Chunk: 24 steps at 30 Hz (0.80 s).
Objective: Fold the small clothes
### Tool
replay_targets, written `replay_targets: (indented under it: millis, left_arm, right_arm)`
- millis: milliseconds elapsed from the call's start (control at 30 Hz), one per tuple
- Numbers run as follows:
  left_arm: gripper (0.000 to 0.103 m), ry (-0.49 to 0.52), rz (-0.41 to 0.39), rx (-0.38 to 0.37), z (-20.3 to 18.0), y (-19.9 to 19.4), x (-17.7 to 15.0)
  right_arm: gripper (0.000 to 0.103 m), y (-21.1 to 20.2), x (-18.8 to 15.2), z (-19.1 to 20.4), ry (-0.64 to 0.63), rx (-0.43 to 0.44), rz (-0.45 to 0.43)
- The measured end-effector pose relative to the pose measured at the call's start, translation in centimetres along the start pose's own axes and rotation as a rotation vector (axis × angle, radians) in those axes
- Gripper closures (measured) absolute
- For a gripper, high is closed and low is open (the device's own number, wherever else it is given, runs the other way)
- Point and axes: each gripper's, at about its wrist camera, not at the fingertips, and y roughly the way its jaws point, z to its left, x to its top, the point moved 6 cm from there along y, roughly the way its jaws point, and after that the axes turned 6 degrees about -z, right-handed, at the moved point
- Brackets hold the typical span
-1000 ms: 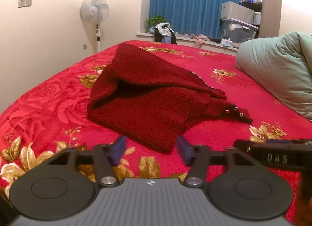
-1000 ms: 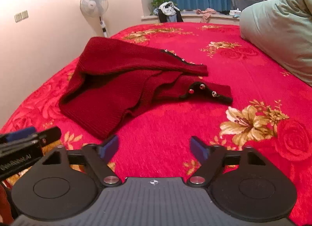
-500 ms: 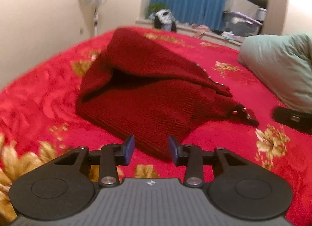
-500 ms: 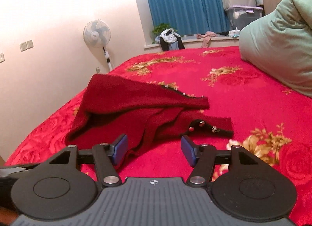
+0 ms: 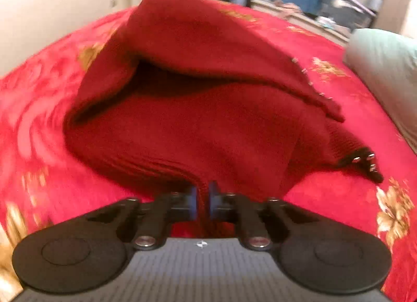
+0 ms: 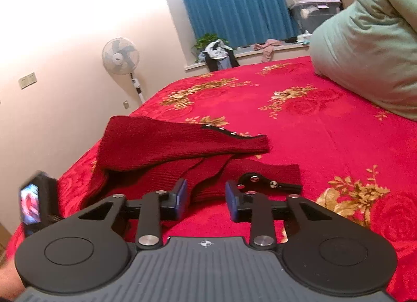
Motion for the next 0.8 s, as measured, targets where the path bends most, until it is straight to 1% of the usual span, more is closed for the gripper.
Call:
replay_targets:
  millis: [100,167,267,333,400,433,467,500,567,600,633,700,800]
  left_arm:
    - [0.095,0.15,-0.065,-0.028,1.7,-2.8,2.6]
    - [0.096,0.204,-0.088,-0.049,3.7,-4.8,3.9]
    - [0.096,0.227,-0.117,-0.078,7.7,-7.5,5.8]
    - [0.096,0.222,-0.147,-0.077,9.3,-8.8,6.3]
    - [0.096,0.176,-0.168,-0.087,11.0,-8.6,5.8]
    - [0.103,0.141,-0.138,-0.094,11.6,-8.1,4.6]
    - [0.103,0.106,-0.058,-0.052,12.3,-7.0,3.9]
    - [0.103,0.08,-0.028,-0.028,12.6,-6.5,3.9]
    - [0.103,0.032,-0.05,-0.086,12.7,-6.8,5.0]
    - [0.103,0.018,-0.072,-0.116,12.7,-7.0,5.7]
    - [0.103,0.014,-0.076,-0.134,12.7,-7.0,6.1]
    - [0.102,-0.031,-0.021,-0.183,12.7,-6.2,5.9]
    - [0.084,-0.161,0.136,-0.292,12.3,-4.4,4.2]
  right_arm:
    - [0.071,0.1,-0.1,-0.8,0.022,-0.017,0.0]
    - [0.069,0.0,-0.2,-1.0,0.025,-0.022,-0.002]
    - [0.068,0.0,-0.5,-0.8,0.015,-0.024,-0.005]
    - [0.065,0.1,-0.8,-0.5,0.011,-0.013,-0.002]
    - [0.058,0.4,-1.3,-0.1,0.019,0.009,0.002]
    - [0.056,0.6,-1.5,0.1,0.024,0.024,0.007]
    - [0.053,1.0,-1.7,0.3,0.026,0.036,0.016]
    - [0.052,1.7,-2.1,0.5,0.028,0.048,0.031]
    - [0.052,3.3,-2.7,1.0,0.036,0.067,0.063]
    - [0.05,4.6,-2.8,1.2,0.04,0.081,0.075]
    - [0.049,5.9,-2.9,1.6,0.038,0.091,0.081]
    - [0.043,8.8,-2.8,2.1,0.043,0.103,0.096]
    - [0.041,14.2,-2.7,2.1,0.088,0.074,0.141]
